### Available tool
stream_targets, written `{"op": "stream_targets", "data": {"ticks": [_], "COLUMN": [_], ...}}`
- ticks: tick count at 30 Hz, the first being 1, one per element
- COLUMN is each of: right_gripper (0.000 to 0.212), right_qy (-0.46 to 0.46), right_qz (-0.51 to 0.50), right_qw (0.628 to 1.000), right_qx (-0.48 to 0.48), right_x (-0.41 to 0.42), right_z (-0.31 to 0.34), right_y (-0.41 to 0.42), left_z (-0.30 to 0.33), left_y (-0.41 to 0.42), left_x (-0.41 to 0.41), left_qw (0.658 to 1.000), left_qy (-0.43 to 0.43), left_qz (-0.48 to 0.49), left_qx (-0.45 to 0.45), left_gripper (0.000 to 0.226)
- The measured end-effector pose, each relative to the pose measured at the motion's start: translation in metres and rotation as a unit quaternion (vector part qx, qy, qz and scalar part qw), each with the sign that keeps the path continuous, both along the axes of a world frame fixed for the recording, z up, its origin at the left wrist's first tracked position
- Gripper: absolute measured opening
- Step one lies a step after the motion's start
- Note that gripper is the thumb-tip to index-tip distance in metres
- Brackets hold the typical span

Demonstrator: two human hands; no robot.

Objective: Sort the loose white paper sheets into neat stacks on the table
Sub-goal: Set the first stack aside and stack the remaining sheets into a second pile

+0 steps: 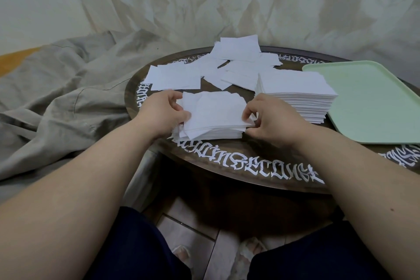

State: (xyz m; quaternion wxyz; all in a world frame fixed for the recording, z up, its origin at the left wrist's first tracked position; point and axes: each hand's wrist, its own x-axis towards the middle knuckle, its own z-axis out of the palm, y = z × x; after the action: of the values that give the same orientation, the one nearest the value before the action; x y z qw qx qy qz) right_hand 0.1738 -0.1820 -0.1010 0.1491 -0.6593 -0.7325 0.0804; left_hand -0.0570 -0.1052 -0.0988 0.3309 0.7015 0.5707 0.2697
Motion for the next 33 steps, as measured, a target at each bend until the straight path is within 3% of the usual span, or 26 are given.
{"op": "stream_targets", "data": {"ticks": [3, 9, 14, 19, 24, 28, 33], "right_gripper": [0.013, 0.012, 0.01, 0.008, 0.007, 0.009, 0.011], "right_qy": [-0.004, 0.019, 0.075, 0.105, 0.125, 0.14, 0.13], "right_qz": [-0.004, -0.025, -0.052, -0.069, -0.087, -0.098, -0.076], "right_qw": [1.0, 0.998, 0.991, 0.987, 0.983, 0.978, 0.945], "right_qx": [0.004, 0.056, 0.096, 0.097, 0.099, 0.122, 0.289], "right_x": [0.001, 0.003, 0.002, 0.003, 0.003, 0.0, -0.005], "right_z": [0.0, -0.001, 0.003, 0.004, 0.003, 0.008, 0.029], "right_y": [0.001, 0.0, -0.001, -0.001, 0.001, 0.004, 0.027], "left_z": [0.002, 0.011, 0.015, 0.016, 0.016, 0.017, 0.03], "left_y": [0.0, -0.009, -0.017, -0.017, -0.014, -0.009, -0.006], "left_x": [0.0, 0.006, 0.011, 0.007, 0.0, 0.003, 0.004], "left_qw": [0.999, 0.993, 0.969, 0.961, 0.966, 0.977, 0.941], "left_qy": [0.026, 0.063, 0.151, 0.188, 0.177, 0.119, 0.033], "left_qz": [0.009, -0.062, -0.159, -0.149, -0.112, -0.08, -0.039], "left_qx": [0.03, 0.083, 0.112, 0.14, 0.151, 0.16, 0.335], "left_gripper": [0.047, 0.019, 0.028, 0.019, 0.008, 0.011, 0.017]}}
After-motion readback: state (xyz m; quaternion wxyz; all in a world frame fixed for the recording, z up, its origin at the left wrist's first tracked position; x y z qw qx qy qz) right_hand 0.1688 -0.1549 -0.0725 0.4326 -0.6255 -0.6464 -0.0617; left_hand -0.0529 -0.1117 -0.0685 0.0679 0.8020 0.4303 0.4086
